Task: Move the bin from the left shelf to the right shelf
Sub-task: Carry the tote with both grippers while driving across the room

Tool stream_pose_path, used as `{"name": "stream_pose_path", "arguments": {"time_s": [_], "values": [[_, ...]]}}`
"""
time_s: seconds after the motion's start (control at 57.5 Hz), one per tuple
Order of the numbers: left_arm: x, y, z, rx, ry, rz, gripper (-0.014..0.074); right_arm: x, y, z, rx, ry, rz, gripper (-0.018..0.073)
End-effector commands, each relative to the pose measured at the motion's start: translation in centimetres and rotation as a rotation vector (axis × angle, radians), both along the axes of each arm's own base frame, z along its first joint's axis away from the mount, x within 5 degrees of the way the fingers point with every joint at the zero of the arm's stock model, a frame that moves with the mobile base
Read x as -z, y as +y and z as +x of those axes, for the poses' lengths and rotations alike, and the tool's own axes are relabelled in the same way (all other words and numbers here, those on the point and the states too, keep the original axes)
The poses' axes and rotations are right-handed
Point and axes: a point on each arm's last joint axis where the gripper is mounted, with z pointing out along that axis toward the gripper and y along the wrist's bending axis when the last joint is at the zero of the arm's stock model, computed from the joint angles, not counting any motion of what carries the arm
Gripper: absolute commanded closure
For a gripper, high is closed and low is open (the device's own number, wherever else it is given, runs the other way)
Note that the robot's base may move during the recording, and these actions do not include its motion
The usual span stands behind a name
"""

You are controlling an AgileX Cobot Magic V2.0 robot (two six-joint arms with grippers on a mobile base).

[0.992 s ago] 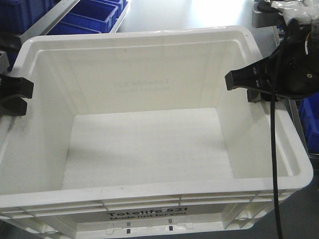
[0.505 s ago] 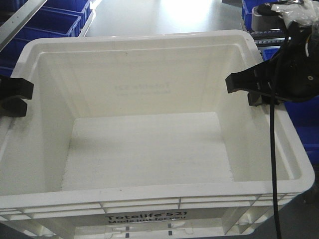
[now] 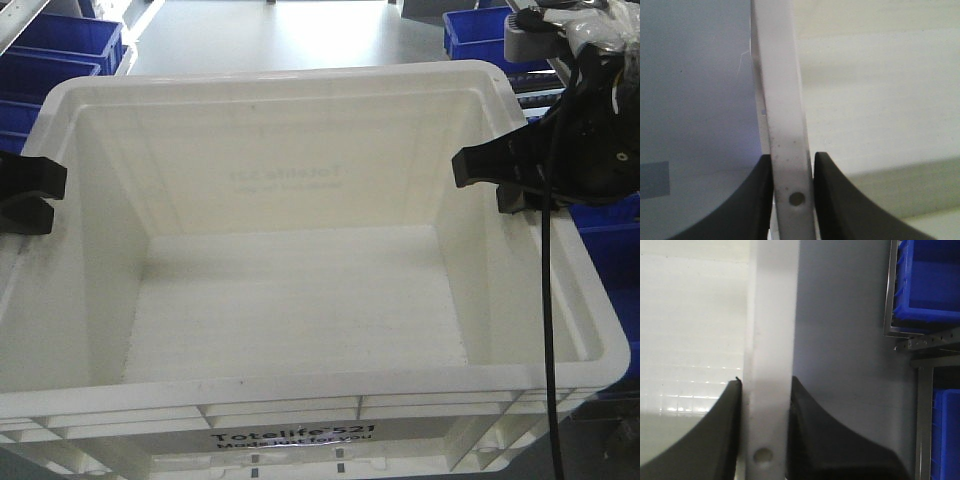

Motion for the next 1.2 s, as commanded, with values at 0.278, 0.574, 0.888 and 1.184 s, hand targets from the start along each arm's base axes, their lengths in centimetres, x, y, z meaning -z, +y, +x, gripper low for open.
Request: {"name": "stream_pose_path", "arguments": {"time_s": [0.278, 0.574, 0.888, 1.184], "values": [[-2.38, 0.04, -0.18, 0.014, -0.166, -0.018, 0.0603, -2.67, -0.73, -0.36, -0.015, -0.161, 0.002, 0.0559], [-2.39, 0.04, -0.18, 0.014, -0.167, -0.018, 0.0603, -2.66, -0.74, -0.38, -0.014, -0.158, 0.000, 0.0559], [-2.39, 0.04, -0.18, 0.014, -0.167, -0.018, 0.0603, -2.66, -0.74, -0.38, -0.014, -0.158, 0.000, 0.0559], [-2.39, 0.04, -0.18, 0.014, -0.167, -0.018, 0.0603, -2.66, -0.75, -0.38, -0.014, -0.159, -0.001, 0.0559]]}}
